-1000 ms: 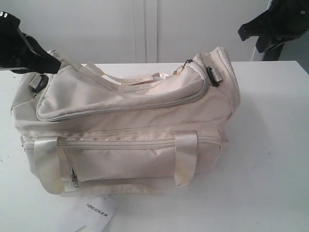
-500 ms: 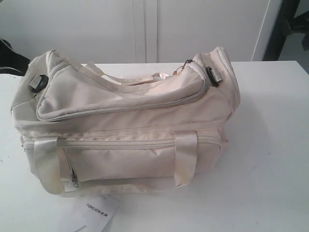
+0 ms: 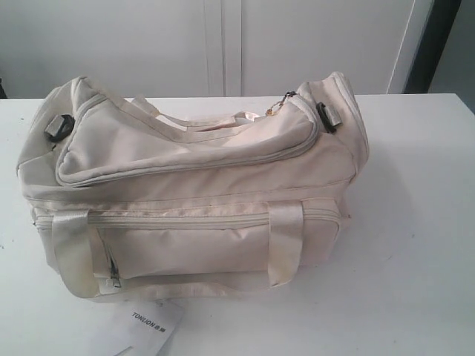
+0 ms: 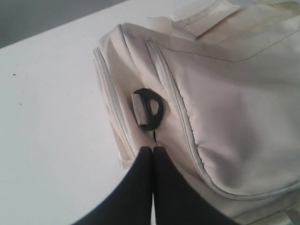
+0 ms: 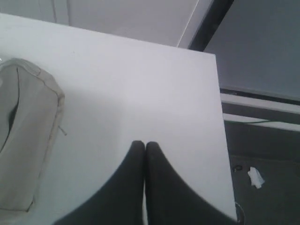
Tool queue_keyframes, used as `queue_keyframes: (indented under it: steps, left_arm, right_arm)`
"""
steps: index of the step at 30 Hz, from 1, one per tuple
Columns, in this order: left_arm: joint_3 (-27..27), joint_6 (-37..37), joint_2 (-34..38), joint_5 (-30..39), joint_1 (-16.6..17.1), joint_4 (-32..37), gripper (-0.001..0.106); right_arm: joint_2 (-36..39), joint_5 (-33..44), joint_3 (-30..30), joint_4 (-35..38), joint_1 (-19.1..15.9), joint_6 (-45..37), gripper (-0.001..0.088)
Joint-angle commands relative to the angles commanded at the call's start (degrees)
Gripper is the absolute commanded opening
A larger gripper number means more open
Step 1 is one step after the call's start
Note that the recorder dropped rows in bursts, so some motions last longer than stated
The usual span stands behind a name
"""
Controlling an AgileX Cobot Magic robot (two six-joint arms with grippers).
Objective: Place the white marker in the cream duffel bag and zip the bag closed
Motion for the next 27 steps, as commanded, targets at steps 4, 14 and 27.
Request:
queue_keyframes:
  steps: [4, 14, 27]
  left_arm:
    - [2.40, 0.00, -4.09, -0.40, 0.00, 0.00, 0.000]
    - [8.06, -1.02, -13.63, -4.11, 0.00, -0.47, 0.000]
    - [15.60, -2.18, -21.79, -5.91, -1.99, -0.70, 0.000]
  right_arm:
    - [-4.77, -2.87, 3.24, 0.23, 0.00, 0.00, 0.0003]
    - [-16.28, -7.62, 9.38, 0.41, 0.10, -0.11, 0.0003]
    - [-26.35, -12.11, 19.75, 0.66, 4.44, -1.29, 0.0000]
